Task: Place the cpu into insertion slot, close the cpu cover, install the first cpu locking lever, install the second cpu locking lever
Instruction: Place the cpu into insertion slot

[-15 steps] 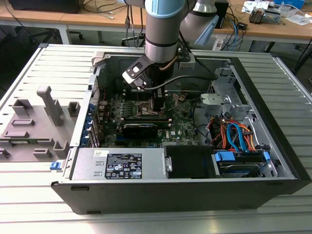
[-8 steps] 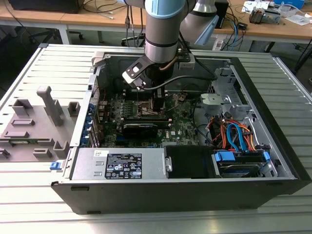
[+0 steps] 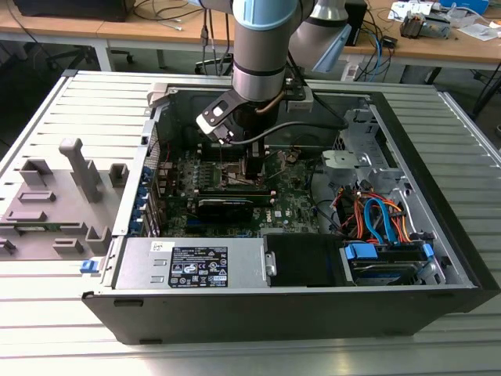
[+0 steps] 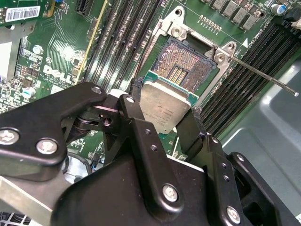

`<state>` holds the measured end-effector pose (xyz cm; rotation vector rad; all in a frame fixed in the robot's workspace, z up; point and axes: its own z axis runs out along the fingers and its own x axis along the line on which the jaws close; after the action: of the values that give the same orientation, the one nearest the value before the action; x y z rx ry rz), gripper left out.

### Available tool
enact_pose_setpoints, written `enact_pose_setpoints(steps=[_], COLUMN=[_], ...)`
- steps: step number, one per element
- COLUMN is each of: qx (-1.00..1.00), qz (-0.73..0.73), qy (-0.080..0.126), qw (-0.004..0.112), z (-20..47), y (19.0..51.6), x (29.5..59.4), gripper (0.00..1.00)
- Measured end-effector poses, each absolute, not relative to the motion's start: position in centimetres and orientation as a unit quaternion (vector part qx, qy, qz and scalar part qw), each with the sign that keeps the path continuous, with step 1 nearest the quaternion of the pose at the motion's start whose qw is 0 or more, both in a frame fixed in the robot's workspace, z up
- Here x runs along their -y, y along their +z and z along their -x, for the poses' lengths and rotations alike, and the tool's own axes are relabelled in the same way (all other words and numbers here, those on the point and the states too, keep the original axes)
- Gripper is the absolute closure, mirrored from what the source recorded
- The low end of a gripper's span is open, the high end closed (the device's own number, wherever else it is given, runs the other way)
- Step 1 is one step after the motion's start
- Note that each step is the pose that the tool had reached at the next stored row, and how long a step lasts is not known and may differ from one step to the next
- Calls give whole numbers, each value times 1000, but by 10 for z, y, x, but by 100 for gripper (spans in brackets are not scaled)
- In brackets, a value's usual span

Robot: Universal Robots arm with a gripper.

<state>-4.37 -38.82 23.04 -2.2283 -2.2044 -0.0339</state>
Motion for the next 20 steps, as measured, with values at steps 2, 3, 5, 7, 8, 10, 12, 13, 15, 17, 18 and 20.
enact_pose_setpoints(steps=[2, 3, 5, 7, 8, 10, 12, 13, 15, 17, 18, 20], qx=[703, 703, 703, 703, 703, 704, 704, 703, 704, 704, 704, 704], qz=[711, 711, 711, 711, 711, 711, 711, 711, 711, 711, 711, 711], qy=[-11, -11, -11, -11, -11, -11, -11, -11, -11, -11, -11, -11], qw=[4, 4, 3, 4, 4, 3, 3, 4, 3, 3, 4, 4], z=[44, 44, 44, 45, 45, 45, 46, 46, 46, 47, 47, 48], y=[230, 230, 230, 230, 230, 230, 230, 230, 229, 229, 229, 229], x=[388, 388, 388, 388, 388, 388, 388, 388, 388, 388, 388, 388], gripper=[45, 45, 45, 45, 45, 45, 45, 45, 45, 45, 45, 45])
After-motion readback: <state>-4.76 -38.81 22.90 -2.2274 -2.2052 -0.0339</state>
